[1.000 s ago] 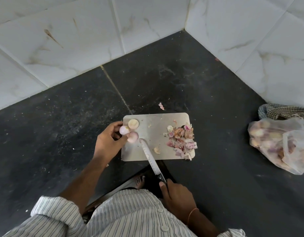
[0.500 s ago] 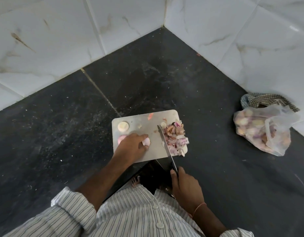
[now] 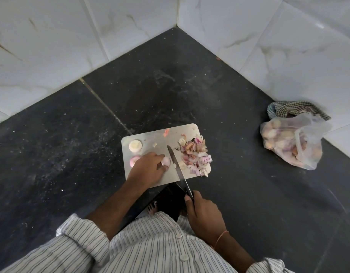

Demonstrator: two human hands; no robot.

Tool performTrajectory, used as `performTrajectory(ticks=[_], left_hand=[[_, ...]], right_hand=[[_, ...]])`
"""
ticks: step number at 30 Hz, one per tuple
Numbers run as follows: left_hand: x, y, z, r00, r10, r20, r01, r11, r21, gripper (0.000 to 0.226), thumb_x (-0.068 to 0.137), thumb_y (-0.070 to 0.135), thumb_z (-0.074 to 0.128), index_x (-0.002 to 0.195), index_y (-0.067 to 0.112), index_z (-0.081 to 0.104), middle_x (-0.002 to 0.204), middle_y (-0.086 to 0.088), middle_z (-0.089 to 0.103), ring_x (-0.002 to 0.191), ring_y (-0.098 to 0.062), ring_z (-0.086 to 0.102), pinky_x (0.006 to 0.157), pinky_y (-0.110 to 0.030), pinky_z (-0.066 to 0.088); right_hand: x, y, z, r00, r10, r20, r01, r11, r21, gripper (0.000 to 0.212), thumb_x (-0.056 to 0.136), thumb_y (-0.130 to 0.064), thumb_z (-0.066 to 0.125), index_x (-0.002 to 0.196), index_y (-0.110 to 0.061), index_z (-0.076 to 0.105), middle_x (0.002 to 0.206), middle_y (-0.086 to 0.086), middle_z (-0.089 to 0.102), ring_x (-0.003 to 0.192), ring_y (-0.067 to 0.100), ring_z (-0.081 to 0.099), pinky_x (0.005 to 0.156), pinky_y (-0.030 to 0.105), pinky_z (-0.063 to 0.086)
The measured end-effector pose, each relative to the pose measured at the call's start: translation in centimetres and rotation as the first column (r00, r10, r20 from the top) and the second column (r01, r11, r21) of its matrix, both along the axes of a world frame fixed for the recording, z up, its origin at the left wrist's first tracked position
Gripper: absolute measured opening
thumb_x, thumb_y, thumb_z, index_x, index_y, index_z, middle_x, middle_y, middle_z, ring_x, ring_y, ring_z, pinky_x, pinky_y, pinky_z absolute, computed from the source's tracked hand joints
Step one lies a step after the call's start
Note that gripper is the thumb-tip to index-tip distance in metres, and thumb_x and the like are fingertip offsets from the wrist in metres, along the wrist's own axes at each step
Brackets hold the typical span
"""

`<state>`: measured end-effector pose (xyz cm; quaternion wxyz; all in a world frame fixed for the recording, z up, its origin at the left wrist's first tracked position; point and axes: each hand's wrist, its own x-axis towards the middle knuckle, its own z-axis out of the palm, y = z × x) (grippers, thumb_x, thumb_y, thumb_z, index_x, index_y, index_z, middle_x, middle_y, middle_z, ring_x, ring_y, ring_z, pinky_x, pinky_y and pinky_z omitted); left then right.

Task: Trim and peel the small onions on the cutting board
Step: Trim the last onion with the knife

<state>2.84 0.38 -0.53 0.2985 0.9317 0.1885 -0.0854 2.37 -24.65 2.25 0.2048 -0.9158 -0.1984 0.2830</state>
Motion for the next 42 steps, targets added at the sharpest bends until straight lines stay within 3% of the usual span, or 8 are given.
performTrajectory(ticks=[13, 20, 28, 34, 39, 42], left_hand=[[0.6, 0.5, -0.2, 0.998, -0.066, 0.023, 0.067, 0.998, -0.013, 0.039, 0.104, 0.035, 0.067, 0.139, 0.018, 0.071, 0.124, 0.0, 0.069, 0.107, -0.02, 0.068, 0.088, -0.03, 0.05], [0.9, 0.5, -0.2, 0.997, -0.065, 0.037, 0.065, 0.998, 0.011, 0.039, 0.105, 0.035, 0.066, 0.141, 0.02, 0.071, 0.13, 0.0, 0.07, 0.111, -0.019, 0.07, 0.094, -0.028, 0.051], [1.0, 0.4, -0.5, 0.992, -0.127, 0.014, 0.127, 0.991, 0.04, 0.035, 0.107, 0.036, 0.061, 0.137, 0.02, 0.069, 0.123, -0.001, 0.066, 0.104, -0.02, 0.068, 0.087, -0.031, 0.051], [0.6, 0.3, -0.7, 0.996, -0.066, 0.051, 0.068, 0.997, -0.026, 0.045, 0.105, 0.036, 0.066, 0.146, 0.018, 0.065, 0.128, -0.001, 0.066, 0.106, -0.019, 0.069, 0.087, -0.03, 0.053], [-0.1, -0.3, -0.5, 0.996, 0.049, 0.077, -0.043, 0.996, -0.075, 0.035, 0.101, 0.043, 0.068, 0.125, 0.019, 0.074, 0.111, 0.0, 0.07, 0.099, -0.018, 0.068, 0.083, -0.033, 0.054], [-0.3, 0.0, -0.4, 0.994, 0.053, 0.09, -0.047, 0.996, -0.07, 0.035, 0.105, 0.05, 0.06, 0.123, 0.025, 0.077, 0.106, 0.002, 0.071, 0.095, -0.016, 0.066, 0.081, -0.033, 0.051]], right_hand=[[0.0, 0.4, 0.8, 0.999, 0.037, 0.004, -0.037, 0.999, -0.012, 0.025, 0.112, -0.049, 0.032, 0.108, -0.03, 0.047, 0.071, -0.007, 0.061, 0.057, 0.011, 0.057, 0.049, 0.024, 0.039], [-0.1, 0.7, 0.8, 0.999, 0.039, -0.017, -0.039, 0.999, -0.033, 0.031, 0.111, -0.052, 0.03, 0.115, -0.029, 0.051, 0.079, -0.004, 0.067, 0.066, 0.016, 0.067, 0.063, 0.04, 0.059], [0.3, 1.9, 1.3, 0.999, 0.042, -0.012, -0.043, 0.996, -0.074, 0.029, 0.112, -0.049, 0.031, 0.102, -0.027, 0.046, 0.078, -0.003, 0.065, 0.068, 0.017, 0.067, 0.063, 0.041, 0.058], [0.8, 2.9, 1.2, 0.999, 0.048, -0.024, -0.05, 0.996, -0.077, 0.031, 0.112, -0.05, 0.031, 0.101, -0.026, 0.047, 0.078, -0.004, 0.065, 0.067, 0.015, 0.066, 0.064, 0.042, 0.06], [0.7, 2.9, 1.1, 0.999, 0.036, -0.038, -0.038, 0.996, -0.076, 0.031, 0.112, -0.05, 0.031, 0.1, -0.026, 0.046, 0.078, -0.002, 0.066, 0.067, 0.018, 0.066, 0.065, 0.045, 0.06], [0.7, 2.9, 1.0, 0.999, 0.031, -0.042, -0.034, 0.997, -0.068, 0.031, 0.112, -0.05, 0.032, 0.099, -0.026, 0.046, 0.077, -0.001, 0.065, 0.066, 0.018, 0.066, 0.064, 0.046, 0.06]])
